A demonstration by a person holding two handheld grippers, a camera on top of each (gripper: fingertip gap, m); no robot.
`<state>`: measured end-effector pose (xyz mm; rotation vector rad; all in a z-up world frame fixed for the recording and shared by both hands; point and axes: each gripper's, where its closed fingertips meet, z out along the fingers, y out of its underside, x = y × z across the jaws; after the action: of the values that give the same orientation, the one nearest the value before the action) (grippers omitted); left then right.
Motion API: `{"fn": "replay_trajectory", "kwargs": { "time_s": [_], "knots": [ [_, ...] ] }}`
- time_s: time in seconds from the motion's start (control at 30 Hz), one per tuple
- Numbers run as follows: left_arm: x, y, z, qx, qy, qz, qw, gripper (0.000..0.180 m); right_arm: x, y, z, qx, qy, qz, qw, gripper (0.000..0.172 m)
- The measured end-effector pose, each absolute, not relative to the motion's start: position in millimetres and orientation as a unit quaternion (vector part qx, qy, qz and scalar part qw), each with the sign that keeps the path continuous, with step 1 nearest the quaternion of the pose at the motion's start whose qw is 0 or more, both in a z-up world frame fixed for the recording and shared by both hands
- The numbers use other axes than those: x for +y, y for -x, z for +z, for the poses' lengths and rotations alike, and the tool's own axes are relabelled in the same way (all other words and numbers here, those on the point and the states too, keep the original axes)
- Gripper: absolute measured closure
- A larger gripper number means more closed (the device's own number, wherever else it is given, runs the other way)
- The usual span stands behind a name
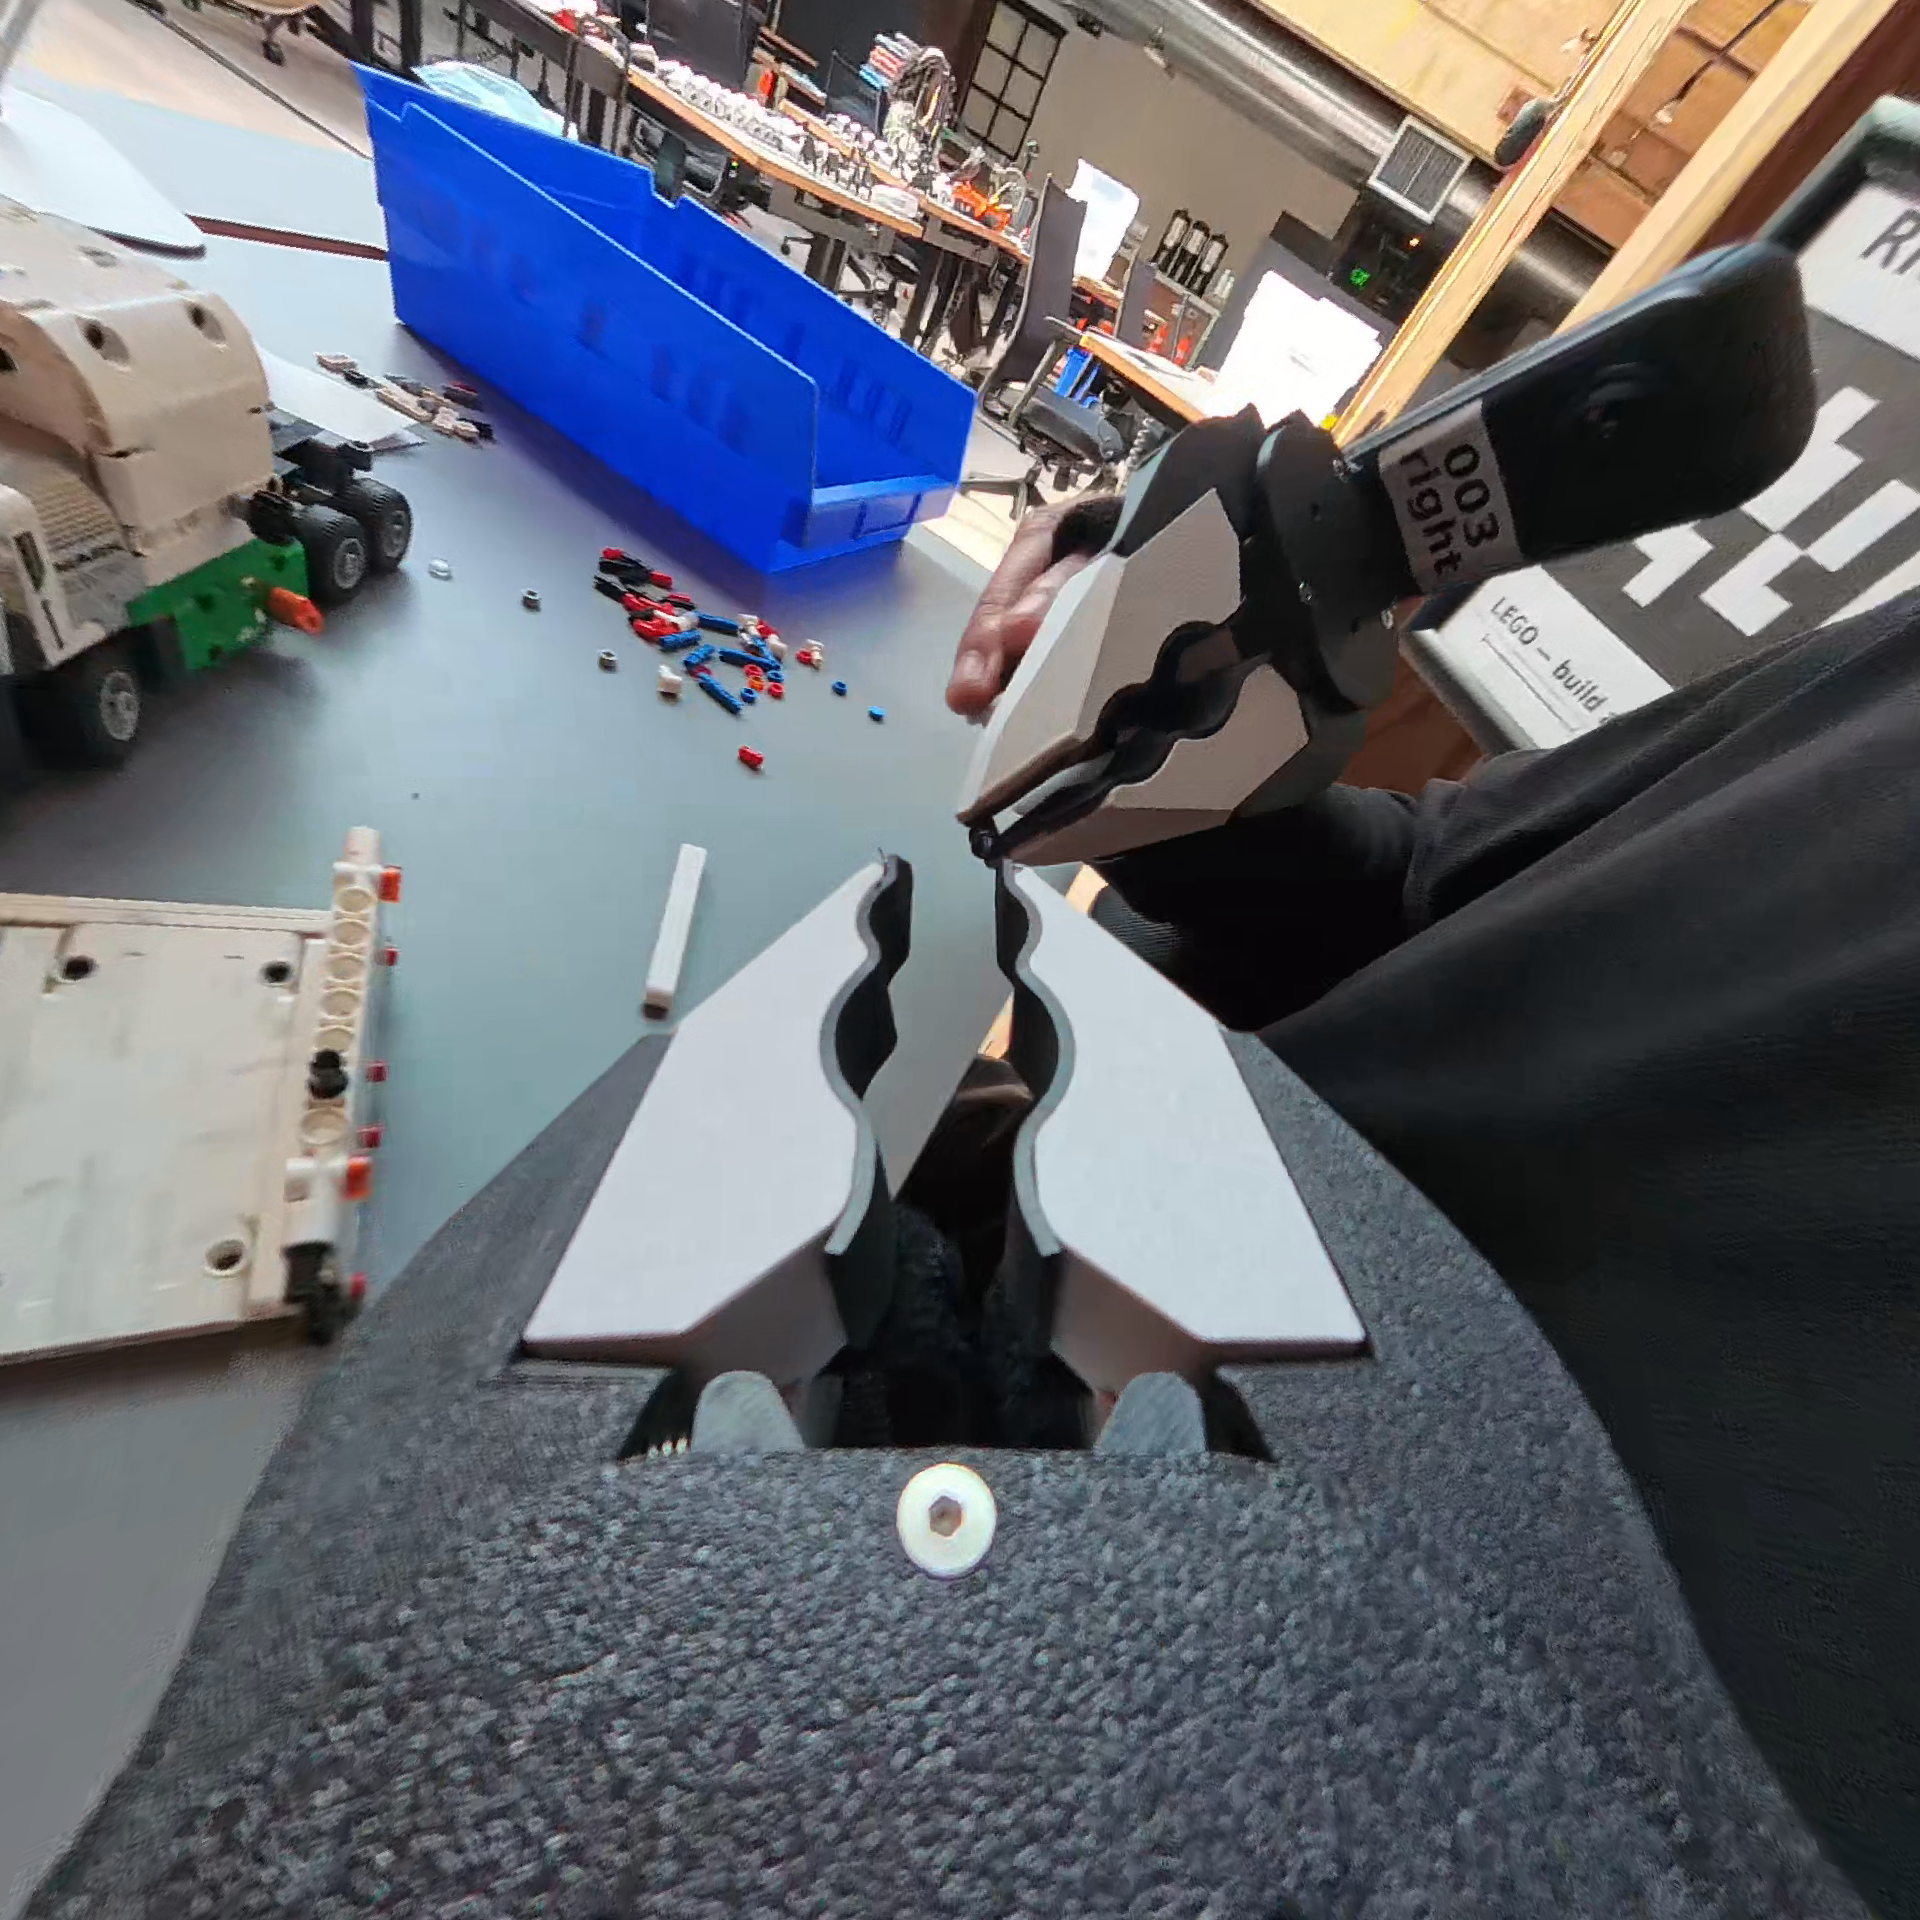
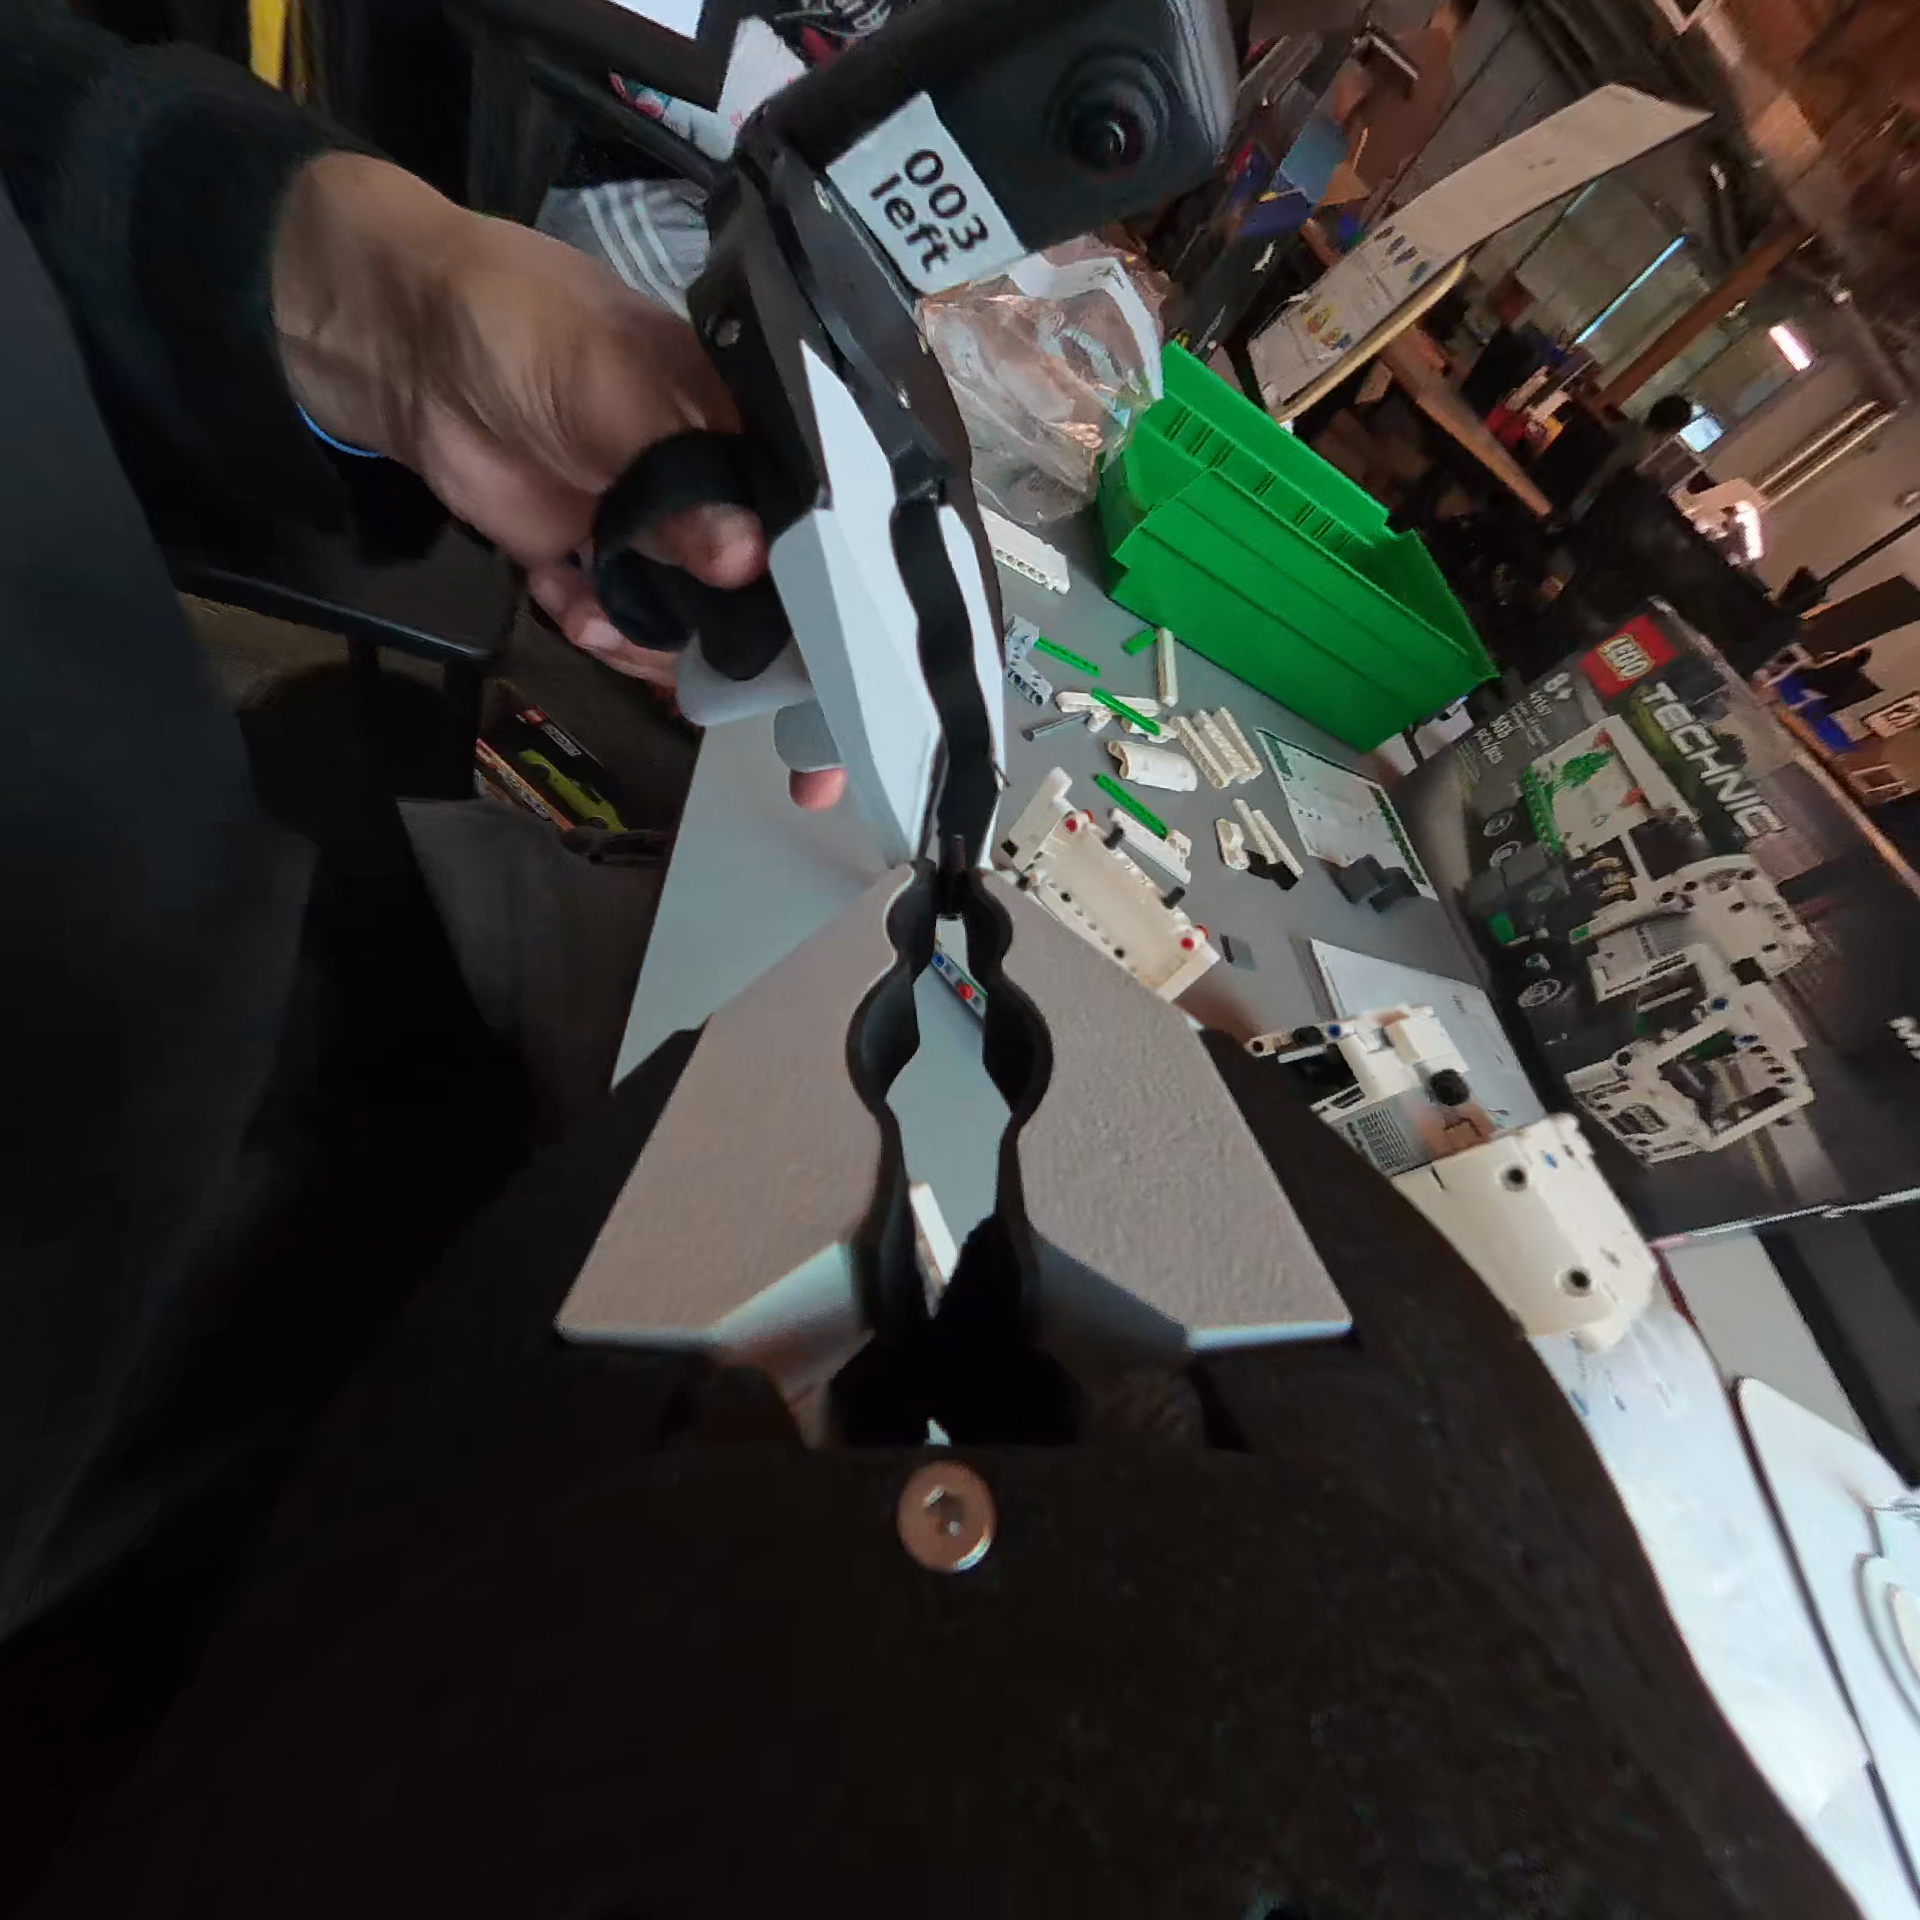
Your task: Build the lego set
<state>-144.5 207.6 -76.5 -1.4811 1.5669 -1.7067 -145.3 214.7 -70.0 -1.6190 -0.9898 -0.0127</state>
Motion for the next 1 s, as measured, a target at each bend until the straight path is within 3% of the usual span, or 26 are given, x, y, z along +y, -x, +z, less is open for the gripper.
{"fn": "replay_trajectory", "kwargs": {
  "time_s": [0.1,0.23,0.63,1.0],
  "knots": [
    [187,163,-71,0.552,0.510,-0.636,0.176,0.178,199,162,-66,-0.444,0.678,-0.029,0.584,0.169],
    [172,182,-65,0.539,0.495,-0.658,0.180,0.168,184,178,-69,-0.473,0.668,-0.065,0.571,0.168],
    [155,209,-51,0.505,0.469,-0.705,0.170,0.178,165,212,-53,-0.511,0.621,-0.098,0.586,0.168],
    [136,236,-17,0.452,0.365,-0.814,0.006,0.178,145,242,-18,-0.505,0.528,0.007,0.683,0.168]
  ]
}}
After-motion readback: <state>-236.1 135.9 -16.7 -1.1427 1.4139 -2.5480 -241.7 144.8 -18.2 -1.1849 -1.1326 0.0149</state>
